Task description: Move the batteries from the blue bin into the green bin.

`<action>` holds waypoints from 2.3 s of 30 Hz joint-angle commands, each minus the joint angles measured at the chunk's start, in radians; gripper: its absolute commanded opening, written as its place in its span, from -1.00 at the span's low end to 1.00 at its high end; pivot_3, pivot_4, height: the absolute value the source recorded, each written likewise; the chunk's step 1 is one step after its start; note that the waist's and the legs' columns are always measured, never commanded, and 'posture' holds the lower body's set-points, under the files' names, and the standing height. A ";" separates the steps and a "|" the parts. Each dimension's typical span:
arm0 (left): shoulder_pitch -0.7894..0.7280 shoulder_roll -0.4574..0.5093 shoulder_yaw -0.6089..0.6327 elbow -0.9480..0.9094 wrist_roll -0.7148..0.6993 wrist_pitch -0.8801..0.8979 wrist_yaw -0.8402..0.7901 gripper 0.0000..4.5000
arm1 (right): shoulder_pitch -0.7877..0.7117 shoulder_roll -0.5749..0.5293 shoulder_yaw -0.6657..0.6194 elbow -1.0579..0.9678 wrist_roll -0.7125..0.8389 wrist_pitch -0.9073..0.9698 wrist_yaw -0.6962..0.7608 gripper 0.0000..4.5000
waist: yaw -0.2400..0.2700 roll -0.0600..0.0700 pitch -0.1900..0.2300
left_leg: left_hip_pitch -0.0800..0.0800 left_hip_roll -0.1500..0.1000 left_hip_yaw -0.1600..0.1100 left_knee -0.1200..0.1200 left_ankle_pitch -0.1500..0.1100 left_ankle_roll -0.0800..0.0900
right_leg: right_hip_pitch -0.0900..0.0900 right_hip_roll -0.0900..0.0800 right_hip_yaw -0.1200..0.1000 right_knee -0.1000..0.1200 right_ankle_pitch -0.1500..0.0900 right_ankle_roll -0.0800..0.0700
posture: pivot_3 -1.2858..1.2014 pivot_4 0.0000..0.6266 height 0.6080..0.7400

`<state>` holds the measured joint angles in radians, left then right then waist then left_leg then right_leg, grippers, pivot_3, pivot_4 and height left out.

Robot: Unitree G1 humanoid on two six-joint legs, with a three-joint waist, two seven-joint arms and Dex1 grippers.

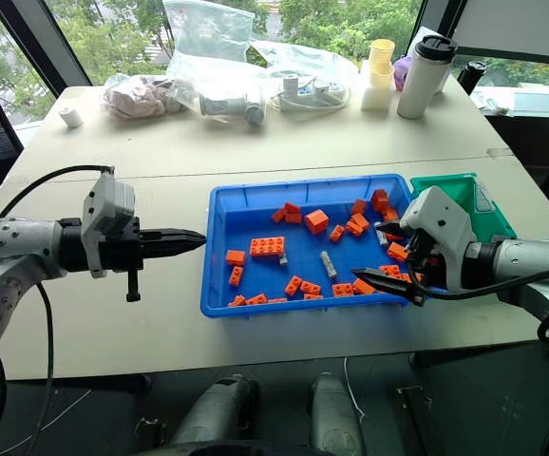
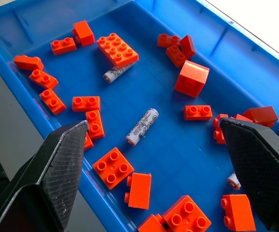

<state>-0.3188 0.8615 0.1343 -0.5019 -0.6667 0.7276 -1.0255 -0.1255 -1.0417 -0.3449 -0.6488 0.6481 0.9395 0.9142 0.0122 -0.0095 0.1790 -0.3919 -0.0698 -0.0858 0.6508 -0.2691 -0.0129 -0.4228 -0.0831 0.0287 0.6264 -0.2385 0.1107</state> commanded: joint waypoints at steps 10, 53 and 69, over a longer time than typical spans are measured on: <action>-0.041 0.005 -0.025 0.013 0.002 -0.046 -0.015 -1.00 | -0.028 -0.025 0.061 0.031 -0.026 -0.091 0.017 0.99 | 0.000 0.000 0.000 | 0.000 0.000 0.000 0.000 0.000 0.000 | 0.000 0.000 0.000 0.000 0.000 0.000 | 0.03 -0.52 1.00; -0.022 0.005 -0.037 0.008 0.029 -0.076 0.034 -1.00 | -0.735 0.577 0.850 0.930 -0.640 -0.551 0.144 0.99 | -0.028 -0.001 0.002 | -0.001 -0.001 -0.001 -0.001 0.001 -0.001 | -0.005 0.001 0.000 0.003 0.002 0.003 | 0.03 -0.52 1.00; -0.020 -0.013 -0.056 0.014 0.049 -0.101 0.059 -1.00 | -0.817 0.691 0.769 0.955 -0.641 -0.521 0.130 -0.49 | -0.031 -0.001 0.002 | -0.001 -0.001 -0.001 -0.002 0.001 -0.002 | -0.005 0.001 0.000 0.004 0.002 0.003 | 0.03 -0.52 1.00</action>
<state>-0.3253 0.8496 0.0637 -0.4742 -0.6198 0.6440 -0.9720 -0.8856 -0.3626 0.4693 0.3225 -0.0049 0.4238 1.0578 -0.0188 -0.0103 0.1809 -0.3925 -0.0703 -0.0867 0.6491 -0.2684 -0.0146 -0.4285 -0.0823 0.0291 0.6305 -0.2361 0.1136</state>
